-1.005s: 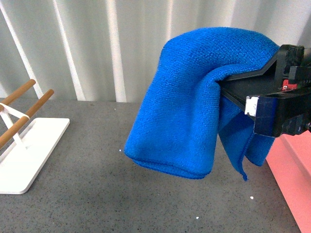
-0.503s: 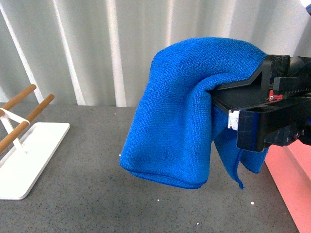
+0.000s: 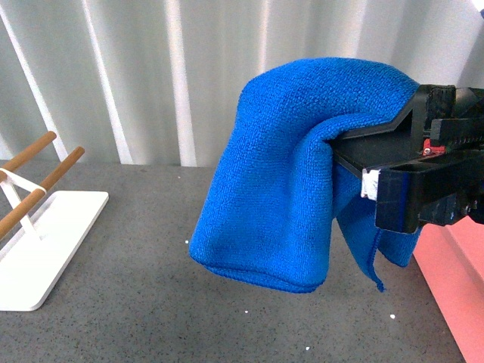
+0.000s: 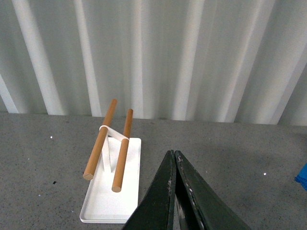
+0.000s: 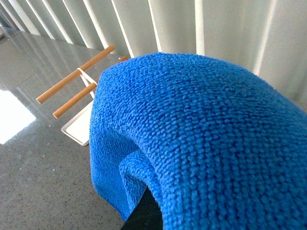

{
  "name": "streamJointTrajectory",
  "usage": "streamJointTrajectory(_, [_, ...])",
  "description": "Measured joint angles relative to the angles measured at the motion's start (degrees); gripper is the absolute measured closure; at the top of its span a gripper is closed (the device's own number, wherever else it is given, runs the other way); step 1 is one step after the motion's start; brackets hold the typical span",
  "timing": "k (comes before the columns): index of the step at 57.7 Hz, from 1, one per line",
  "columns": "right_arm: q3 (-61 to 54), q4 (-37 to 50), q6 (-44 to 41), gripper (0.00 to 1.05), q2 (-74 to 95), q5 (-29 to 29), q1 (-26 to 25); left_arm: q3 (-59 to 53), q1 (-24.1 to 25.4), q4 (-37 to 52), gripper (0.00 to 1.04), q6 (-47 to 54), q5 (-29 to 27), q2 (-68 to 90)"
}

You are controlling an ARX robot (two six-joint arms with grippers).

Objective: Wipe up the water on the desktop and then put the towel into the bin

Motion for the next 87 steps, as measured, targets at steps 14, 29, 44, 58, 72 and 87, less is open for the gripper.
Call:
streamJointTrajectory(14, [0.0,0.3,-0.5,1.01,1.9,-0.4,-1.1,0.0,0.0,-10.3,1.01,0.0,0.0,-8.2])
streamJointTrajectory(29, [2.0,2.8,0.1,1.01,9.7,-2.2,-2.7,0.0,0.0,-12.1,0.97,0.0,0.0,-11.6])
streamJointTrajectory(44, [12.3,-5.7,-3.0,1.01,27.8,-2.2,-6.1,0.0,0.0,-12.1,0.49,0.0,0.0,-11.6])
streamJointTrajectory(58, [25.2,-20.3,-10.0,1.01,42.3,1.8,-7.5,0.0,0.0,-12.1,0.05,0.1,0.0,-11.6])
streamJointTrajectory(72, [41.1,-28.5,-12.3,1.01,54.3,5.5,-4.8,0.0,0.0,-12.1,0.07,0.1,0.0,-11.6])
streamJointTrajectory(87, [58.7,-34.1,-10.5,1.01,63.8,6.3,2.1,0.0,0.0,-12.1,0.07,0.1,0.0,-11.6])
